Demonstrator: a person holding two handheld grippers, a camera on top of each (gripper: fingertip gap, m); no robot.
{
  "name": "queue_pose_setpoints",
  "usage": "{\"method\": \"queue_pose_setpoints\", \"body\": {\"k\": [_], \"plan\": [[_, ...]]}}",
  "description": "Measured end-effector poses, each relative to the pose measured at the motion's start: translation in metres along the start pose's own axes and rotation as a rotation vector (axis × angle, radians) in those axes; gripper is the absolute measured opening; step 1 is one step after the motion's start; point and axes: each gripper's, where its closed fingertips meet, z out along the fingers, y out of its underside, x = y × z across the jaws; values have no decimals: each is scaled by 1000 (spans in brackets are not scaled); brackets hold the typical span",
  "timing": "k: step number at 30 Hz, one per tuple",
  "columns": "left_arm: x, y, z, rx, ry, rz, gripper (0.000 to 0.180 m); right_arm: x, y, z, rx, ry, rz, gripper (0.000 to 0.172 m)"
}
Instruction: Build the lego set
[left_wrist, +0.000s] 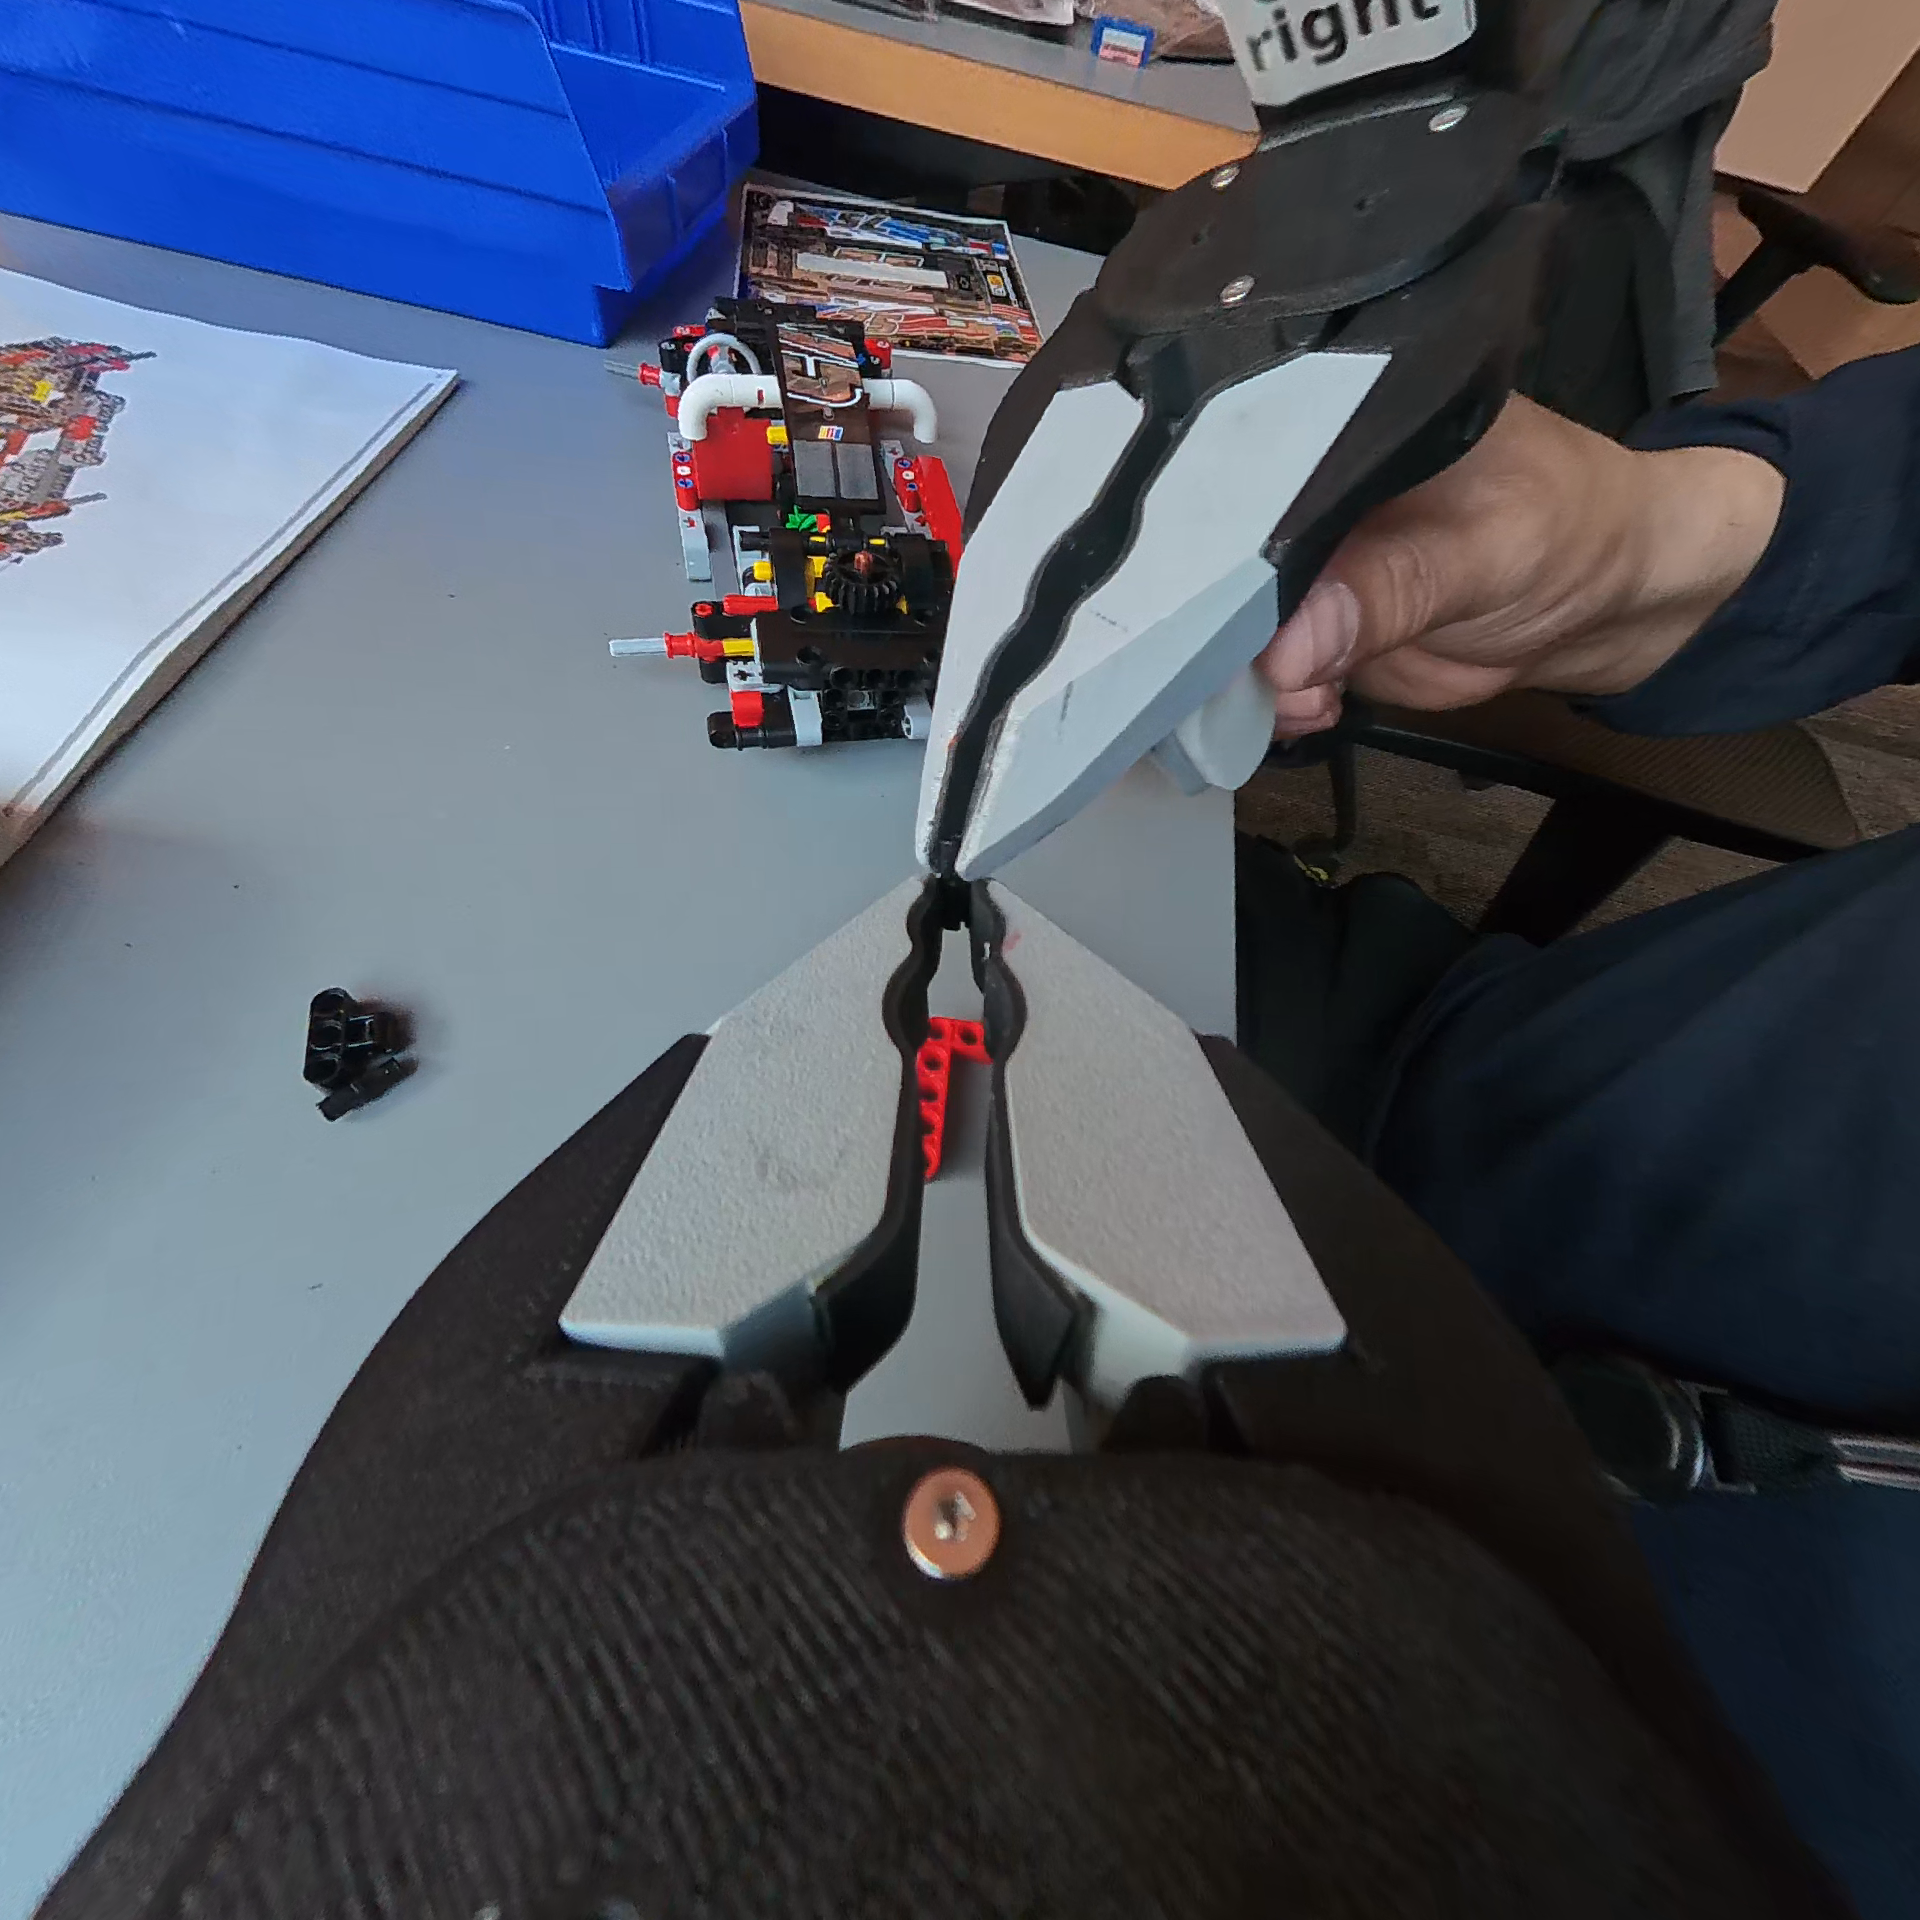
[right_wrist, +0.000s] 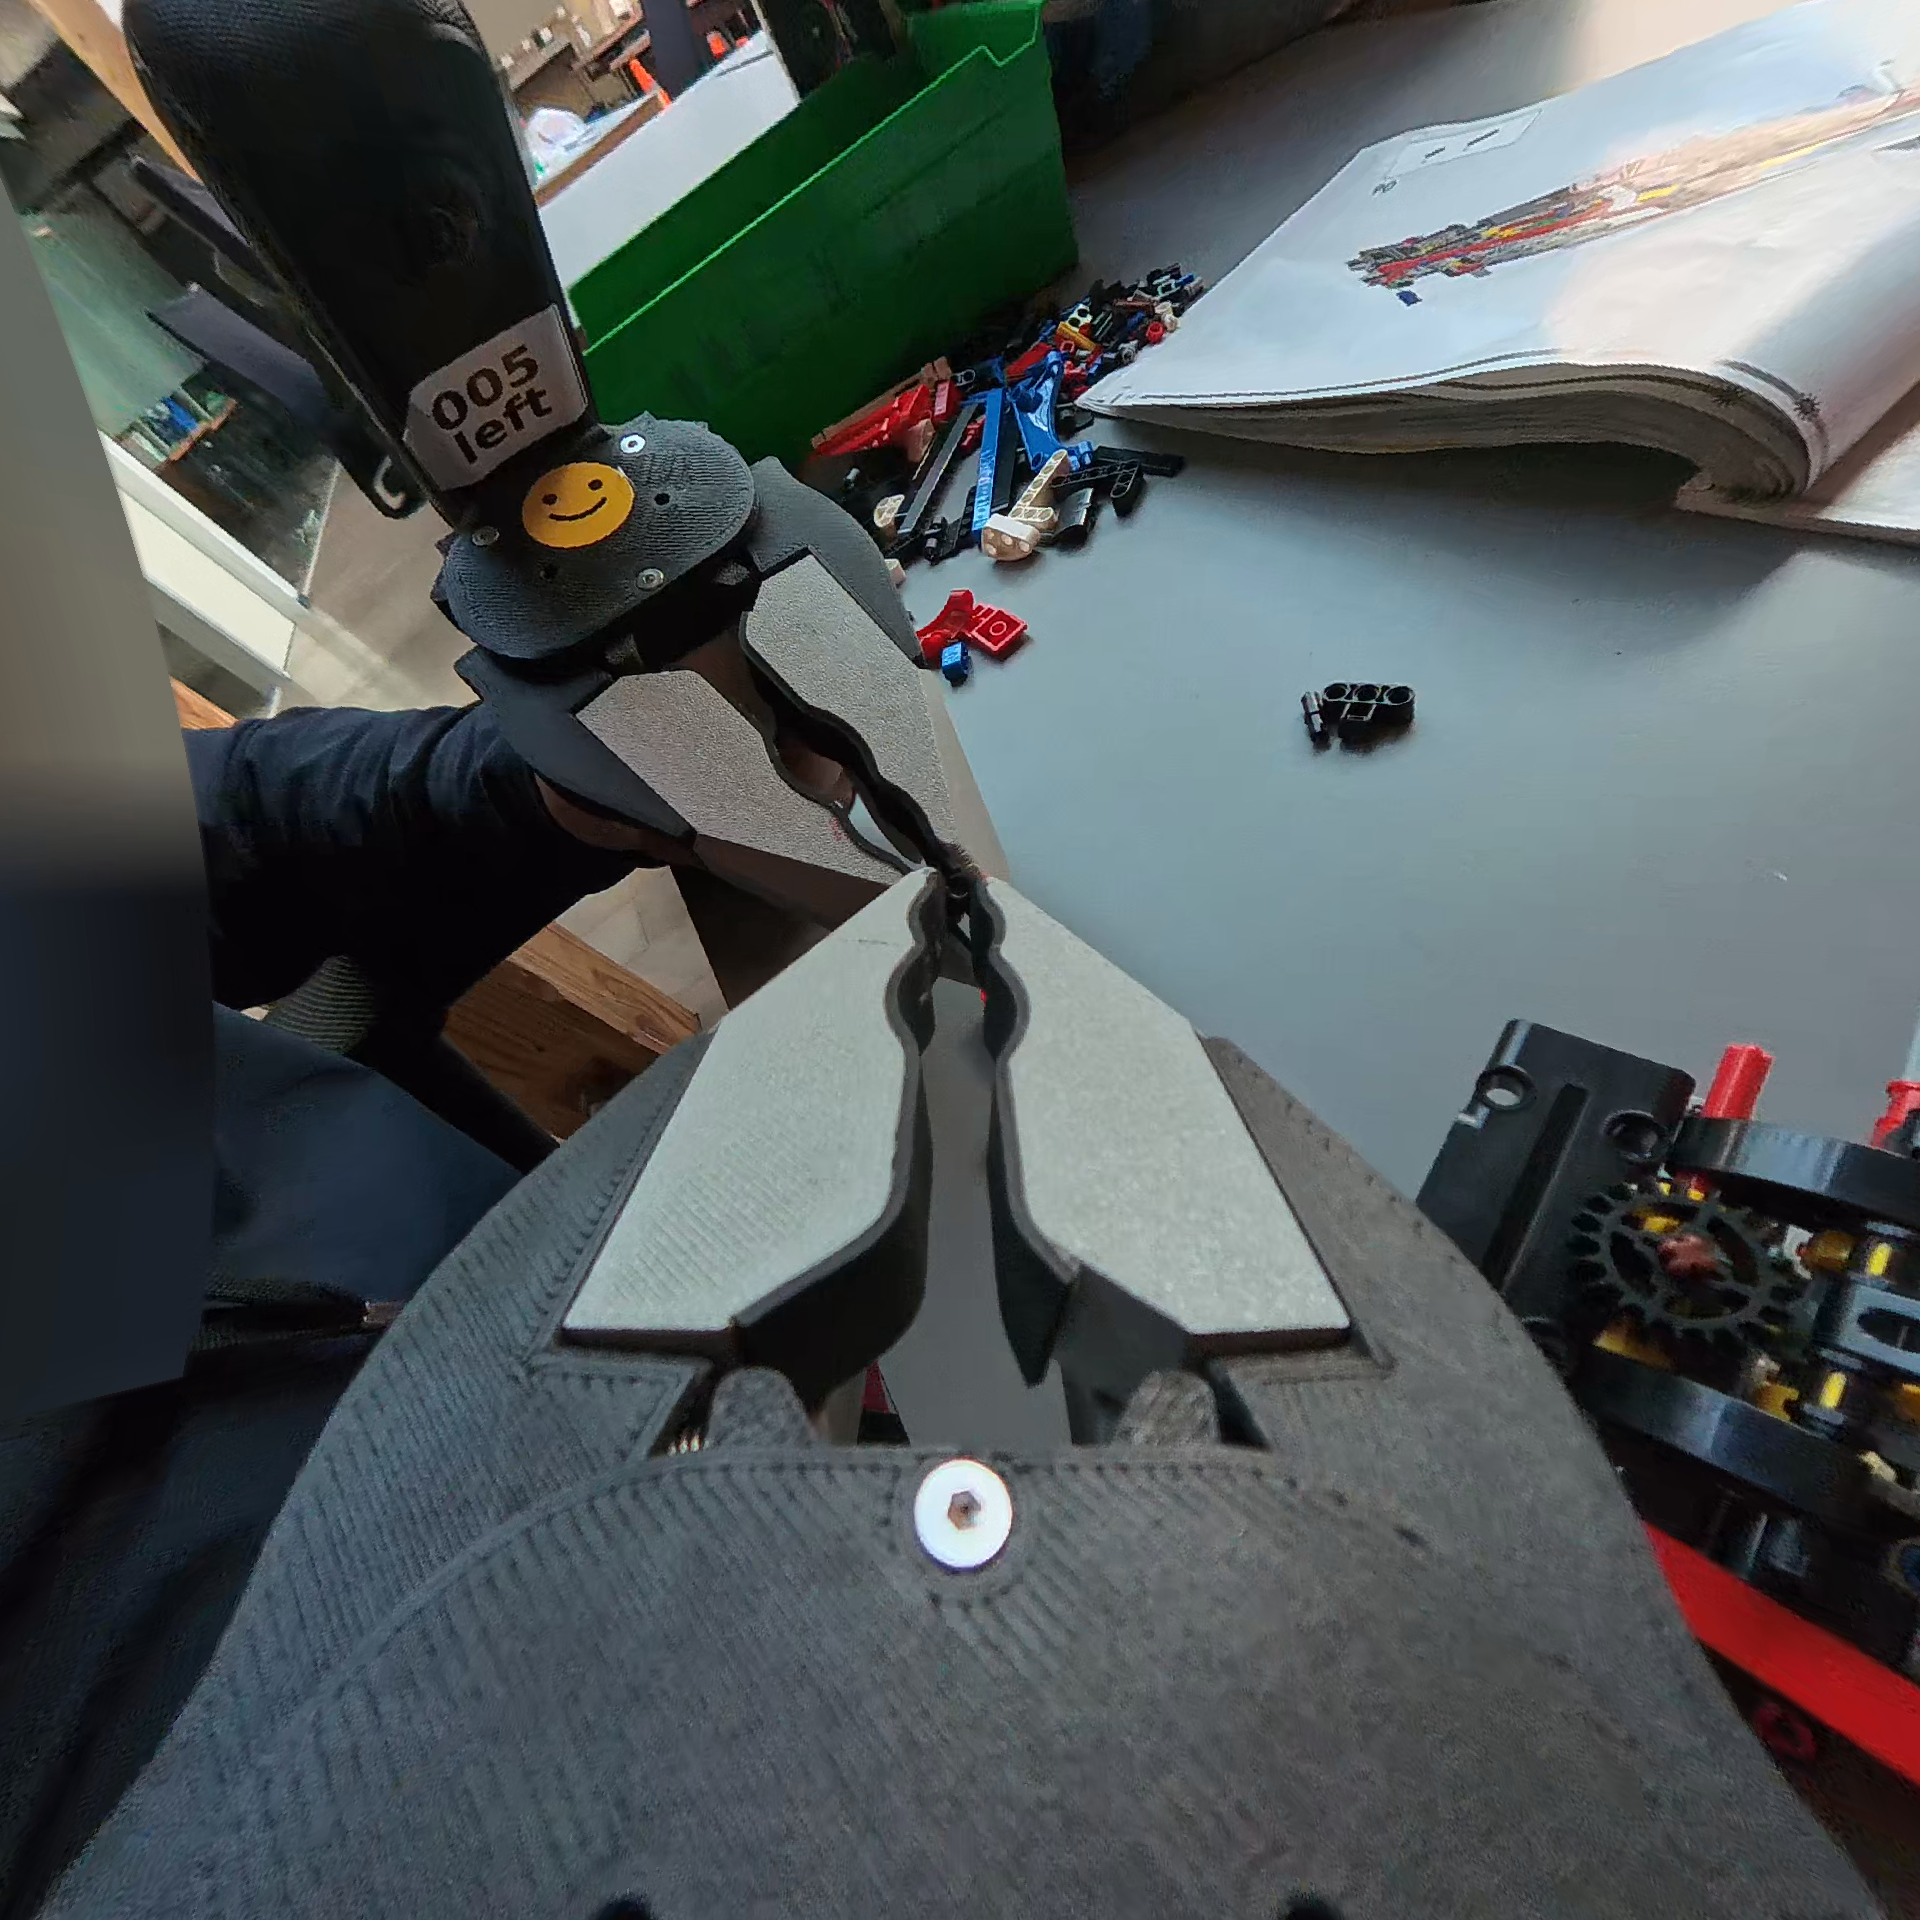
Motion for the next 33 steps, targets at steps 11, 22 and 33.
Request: {"method": "queue_pose_setpoints", "body": {"k": [11,22,33], "plan": [[-4,-1,0,12,-30,11,10,7,-4,2,43,68,29,0],[-13,-5,-3,5,-226,227,7,13,-8,-1,183,62,211,1],[-15,-11,-9,2,-316,345,1,7,-13,-2,212,44,198,0]]}}
